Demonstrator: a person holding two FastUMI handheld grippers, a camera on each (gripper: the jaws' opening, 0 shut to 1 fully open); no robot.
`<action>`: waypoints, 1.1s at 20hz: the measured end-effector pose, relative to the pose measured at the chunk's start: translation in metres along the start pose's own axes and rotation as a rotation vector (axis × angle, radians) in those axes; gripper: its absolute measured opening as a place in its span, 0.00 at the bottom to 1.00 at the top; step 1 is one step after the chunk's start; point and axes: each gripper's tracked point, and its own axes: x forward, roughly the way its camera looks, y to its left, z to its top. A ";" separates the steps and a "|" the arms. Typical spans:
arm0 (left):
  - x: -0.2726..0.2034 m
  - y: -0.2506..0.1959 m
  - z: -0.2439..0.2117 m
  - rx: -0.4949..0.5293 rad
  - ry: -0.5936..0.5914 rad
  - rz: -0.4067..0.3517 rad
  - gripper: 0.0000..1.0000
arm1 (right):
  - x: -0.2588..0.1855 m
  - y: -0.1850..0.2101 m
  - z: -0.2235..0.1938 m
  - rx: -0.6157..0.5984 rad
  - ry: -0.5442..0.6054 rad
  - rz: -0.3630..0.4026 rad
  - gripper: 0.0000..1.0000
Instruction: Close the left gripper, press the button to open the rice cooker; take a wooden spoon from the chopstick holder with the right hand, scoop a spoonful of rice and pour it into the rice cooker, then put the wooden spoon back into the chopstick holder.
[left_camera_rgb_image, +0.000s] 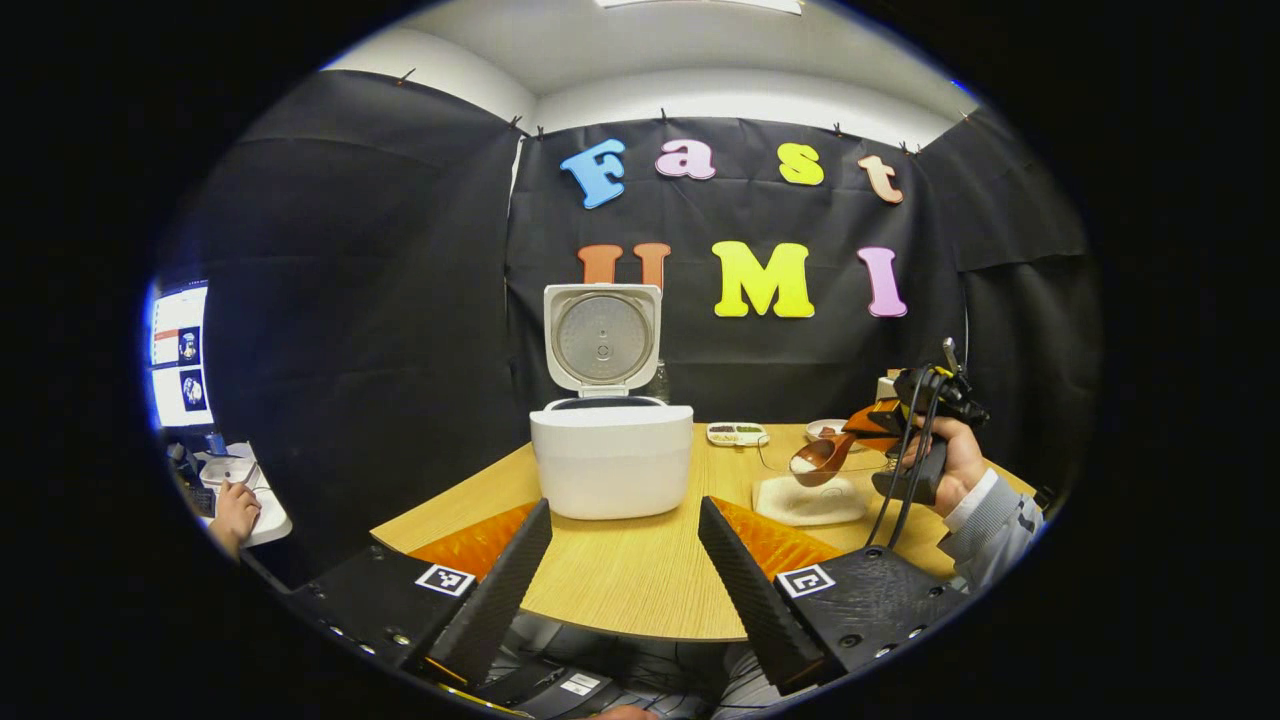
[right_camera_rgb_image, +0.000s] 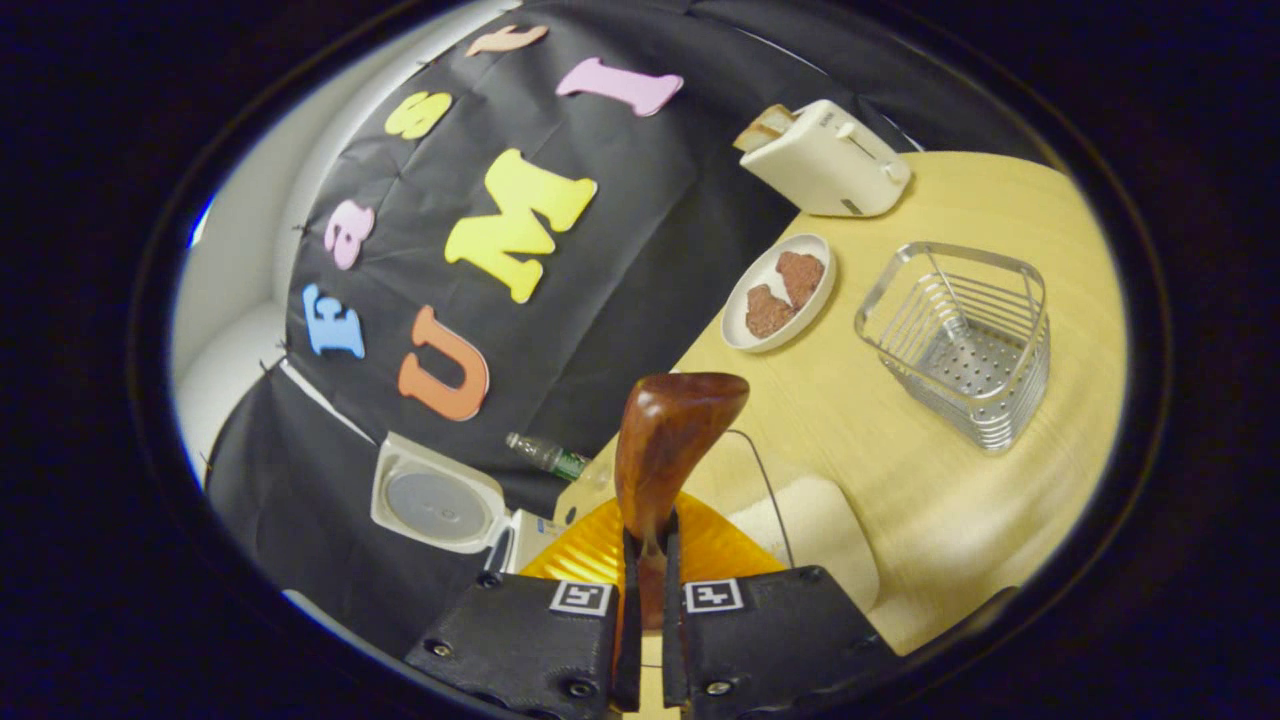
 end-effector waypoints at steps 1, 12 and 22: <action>-0.001 -0.001 0.001 -0.002 0.000 -0.003 0.94 | -0.003 0.000 0.010 0.080 -0.018 0.028 0.13; -0.003 0.000 -0.005 -0.047 -0.014 -0.054 0.94 | -0.011 0.065 0.007 0.277 -0.010 0.213 0.13; 0.019 0.046 -0.002 -0.064 0.003 -0.055 0.94 | 0.064 0.217 -0.046 -0.022 0.045 0.289 0.13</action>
